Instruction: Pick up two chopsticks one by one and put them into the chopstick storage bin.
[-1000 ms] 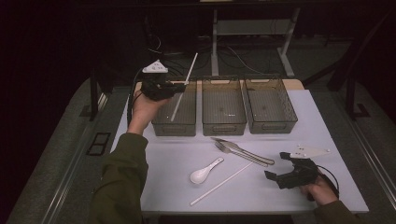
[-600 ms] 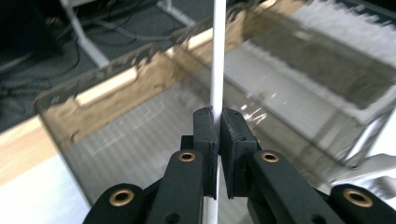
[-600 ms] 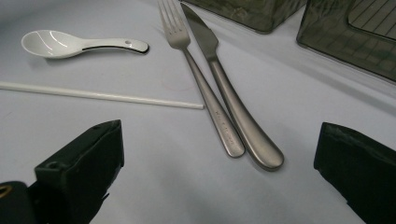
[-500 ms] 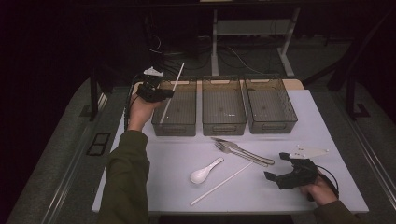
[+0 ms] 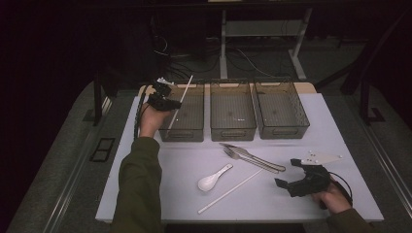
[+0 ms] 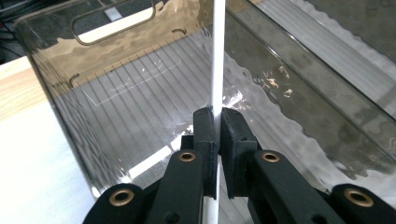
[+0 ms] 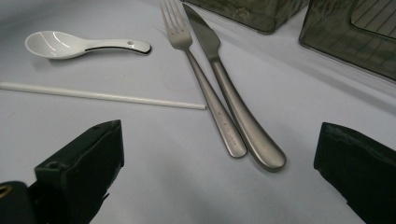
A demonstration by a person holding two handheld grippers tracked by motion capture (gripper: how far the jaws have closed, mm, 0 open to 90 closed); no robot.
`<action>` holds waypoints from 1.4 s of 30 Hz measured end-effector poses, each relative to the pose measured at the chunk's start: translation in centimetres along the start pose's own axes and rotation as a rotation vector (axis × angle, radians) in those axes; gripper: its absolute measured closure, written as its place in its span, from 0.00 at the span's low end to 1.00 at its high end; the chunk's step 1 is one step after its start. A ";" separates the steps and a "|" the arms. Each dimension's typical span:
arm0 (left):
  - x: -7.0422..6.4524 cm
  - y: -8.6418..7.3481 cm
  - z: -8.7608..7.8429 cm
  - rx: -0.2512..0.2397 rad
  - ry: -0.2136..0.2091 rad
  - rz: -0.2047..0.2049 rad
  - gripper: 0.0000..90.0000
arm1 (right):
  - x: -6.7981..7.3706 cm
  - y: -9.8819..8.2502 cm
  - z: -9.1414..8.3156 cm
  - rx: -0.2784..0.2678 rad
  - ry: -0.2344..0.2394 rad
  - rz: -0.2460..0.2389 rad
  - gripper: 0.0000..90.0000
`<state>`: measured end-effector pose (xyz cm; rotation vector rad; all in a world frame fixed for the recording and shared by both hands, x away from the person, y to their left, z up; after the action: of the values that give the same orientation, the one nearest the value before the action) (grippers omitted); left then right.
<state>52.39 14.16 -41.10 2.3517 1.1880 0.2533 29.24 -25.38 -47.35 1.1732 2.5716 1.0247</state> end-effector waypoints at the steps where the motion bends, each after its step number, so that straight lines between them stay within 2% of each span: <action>1: -0.1 0.0 0.2 0.000 -0.003 -0.006 0.94 | 0.0 0.0 0.0 -0.002 0.001 -0.003 0.02; 3: -0.2 0.1 0.6 0.002 -0.002 -0.013 0.93 | 0.0 0.0 0.0 -0.002 0.002 -0.004 0.02; 7: -0.2 0.0 1.6 0.038 0.028 -0.031 0.93 | 0.1 0.0 0.0 -0.003 0.005 -0.003 0.02; 9: -0.2 0.1 2.0 0.046 0.026 -0.037 0.93 | 0.1 0.1 0.0 -0.004 0.008 -0.005 0.02; 13: -0.2 0.2 2.2 0.039 0.045 -0.051 0.90 | 0.1 0.1 0.0 -0.005 0.009 -0.006 0.02; 16: -0.2 0.3 2.0 0.027 0.045 -0.061 0.86 | 0.1 0.1 0.0 -0.004 0.008 -0.006 0.02; 20: -0.4 0.6 1.3 -0.009 0.037 -0.054 0.80 | 0.2 0.1 0.0 -0.005 0.010 -0.008 0.02; 23: -0.6 1.0 0.5 -0.048 0.041 -0.041 0.68 | 0.1 0.1 0.0 -0.006 0.009 -0.007 0.02; 28: -1.4 1.2 -0.8 -0.092 -0.027 -0.034 0.53 | 0.2 0.1 0.0 -0.005 0.010 -0.008 0.02; 30: -1.9 1.2 -0.9 -0.083 -0.066 -0.006 0.46 | 0.2 0.1 0.0 -0.003 0.011 -0.009 0.02; 32: -2.5 1.2 -1.3 -0.084 -0.059 0.026 0.43 | 0.2 0.1 0.0 -0.006 0.012 -0.010 0.02; 35: -3.6 1.2 -1.9 -0.095 -0.101 0.063 0.39 | 0.2 0.1 0.0 -0.006 0.012 -0.010 0.02; 42: -7.1 1.1 -3.6 -0.162 -0.140 0.134 0.28 | 0.2 0.1 -0.1 -0.010 0.012 -0.005 0.02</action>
<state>47.54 9.15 -37.08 2.2695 0.9113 0.2176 29.17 -25.27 -47.19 1.1607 2.5738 1.0452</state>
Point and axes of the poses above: each handheld gripper's, and its own axes: z roughly forward along the jaws, y roughly out of its top, x roughly to its left, the point moved 6 cm from there along z, roughly forward along the jaws, and after that the axes turned 13 degrees about x, right-handed, at the moved point
